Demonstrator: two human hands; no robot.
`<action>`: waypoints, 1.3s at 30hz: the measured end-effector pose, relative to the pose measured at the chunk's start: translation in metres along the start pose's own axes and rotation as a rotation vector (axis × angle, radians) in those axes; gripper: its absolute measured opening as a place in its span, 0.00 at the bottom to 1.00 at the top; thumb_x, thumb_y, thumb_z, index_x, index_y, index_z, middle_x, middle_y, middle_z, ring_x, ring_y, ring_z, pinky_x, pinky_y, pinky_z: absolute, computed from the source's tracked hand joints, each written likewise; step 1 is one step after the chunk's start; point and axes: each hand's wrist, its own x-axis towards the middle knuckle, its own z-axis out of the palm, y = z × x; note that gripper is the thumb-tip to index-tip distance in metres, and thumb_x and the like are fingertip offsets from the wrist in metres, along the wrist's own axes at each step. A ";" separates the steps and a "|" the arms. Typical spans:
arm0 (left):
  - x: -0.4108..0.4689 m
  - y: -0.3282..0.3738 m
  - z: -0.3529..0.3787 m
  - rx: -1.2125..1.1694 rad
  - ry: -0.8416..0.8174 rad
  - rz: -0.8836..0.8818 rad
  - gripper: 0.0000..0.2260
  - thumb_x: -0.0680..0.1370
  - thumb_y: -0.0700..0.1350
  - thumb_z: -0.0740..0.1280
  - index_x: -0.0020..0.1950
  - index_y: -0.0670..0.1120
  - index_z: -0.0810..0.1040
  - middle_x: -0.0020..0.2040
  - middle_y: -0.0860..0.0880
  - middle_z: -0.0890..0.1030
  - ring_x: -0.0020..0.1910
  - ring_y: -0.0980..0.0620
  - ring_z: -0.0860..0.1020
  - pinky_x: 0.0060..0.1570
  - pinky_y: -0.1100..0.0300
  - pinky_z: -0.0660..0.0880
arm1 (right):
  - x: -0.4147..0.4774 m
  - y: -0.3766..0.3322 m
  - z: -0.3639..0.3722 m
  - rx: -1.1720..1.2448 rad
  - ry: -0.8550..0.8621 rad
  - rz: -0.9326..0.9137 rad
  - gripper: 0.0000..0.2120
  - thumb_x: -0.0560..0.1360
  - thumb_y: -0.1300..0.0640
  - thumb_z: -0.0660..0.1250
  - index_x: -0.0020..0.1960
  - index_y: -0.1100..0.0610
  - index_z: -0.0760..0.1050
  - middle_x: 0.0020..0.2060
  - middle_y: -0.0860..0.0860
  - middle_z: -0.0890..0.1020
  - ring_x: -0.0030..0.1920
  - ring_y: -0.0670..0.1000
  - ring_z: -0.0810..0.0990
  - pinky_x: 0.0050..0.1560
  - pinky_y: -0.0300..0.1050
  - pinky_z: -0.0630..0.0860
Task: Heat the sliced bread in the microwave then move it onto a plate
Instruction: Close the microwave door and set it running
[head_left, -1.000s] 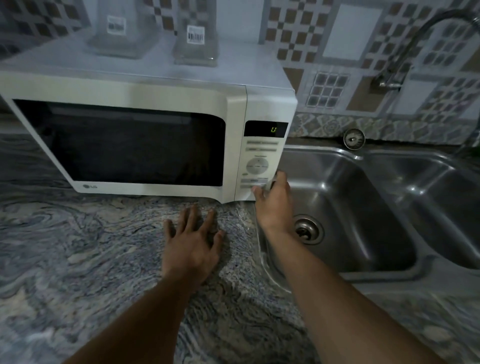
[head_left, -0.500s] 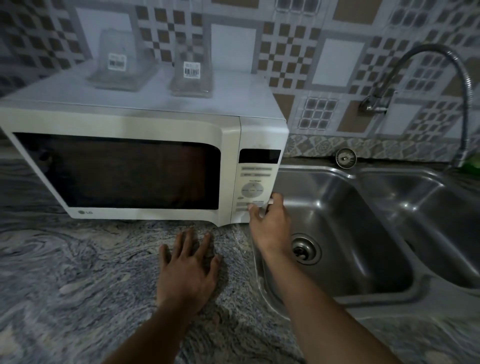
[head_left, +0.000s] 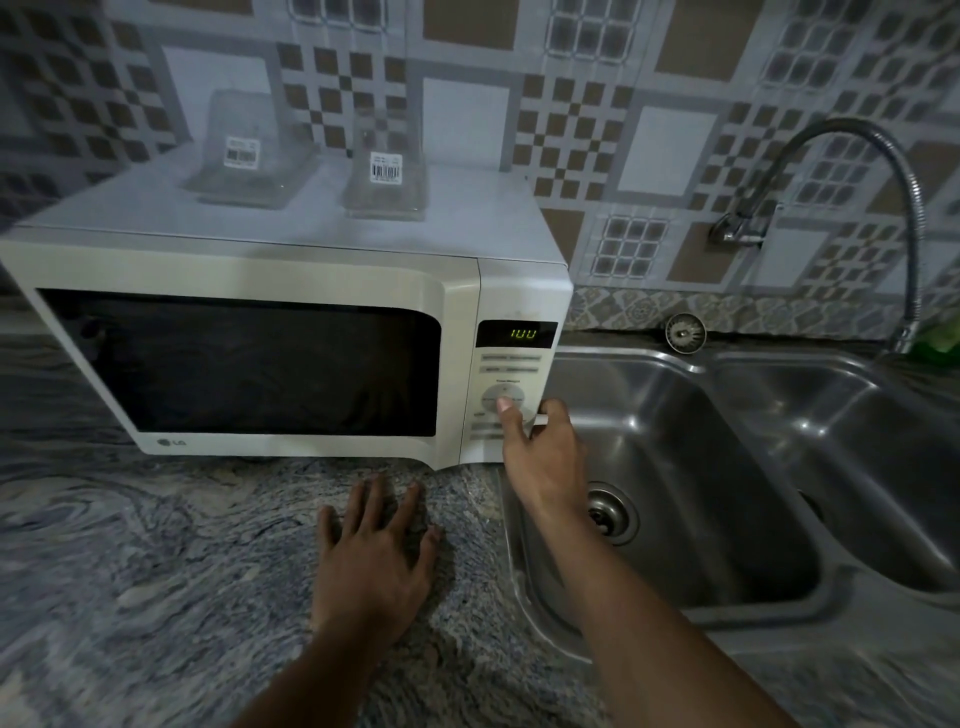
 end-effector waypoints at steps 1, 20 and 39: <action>0.000 0.000 -0.001 0.000 0.000 -0.002 0.30 0.77 0.68 0.41 0.79 0.62 0.47 0.81 0.49 0.48 0.80 0.49 0.42 0.76 0.42 0.41 | 0.001 0.001 0.000 0.020 -0.006 0.004 0.23 0.77 0.32 0.61 0.59 0.50 0.70 0.43 0.47 0.82 0.44 0.51 0.82 0.42 0.46 0.77; -0.006 -0.013 -0.009 0.072 -0.114 0.035 0.30 0.77 0.65 0.33 0.78 0.61 0.37 0.80 0.48 0.37 0.78 0.46 0.35 0.74 0.38 0.35 | -0.080 0.066 0.028 -0.643 -0.444 -0.236 0.30 0.86 0.47 0.42 0.81 0.57 0.35 0.79 0.56 0.34 0.79 0.55 0.34 0.79 0.57 0.39; -0.005 -0.013 -0.008 0.112 -0.085 0.036 0.27 0.79 0.64 0.37 0.78 0.62 0.35 0.80 0.48 0.39 0.79 0.47 0.37 0.74 0.37 0.38 | -0.085 0.069 0.034 -0.706 -0.466 -0.334 0.39 0.74 0.43 0.25 0.80 0.61 0.35 0.76 0.58 0.30 0.77 0.55 0.28 0.78 0.55 0.36</action>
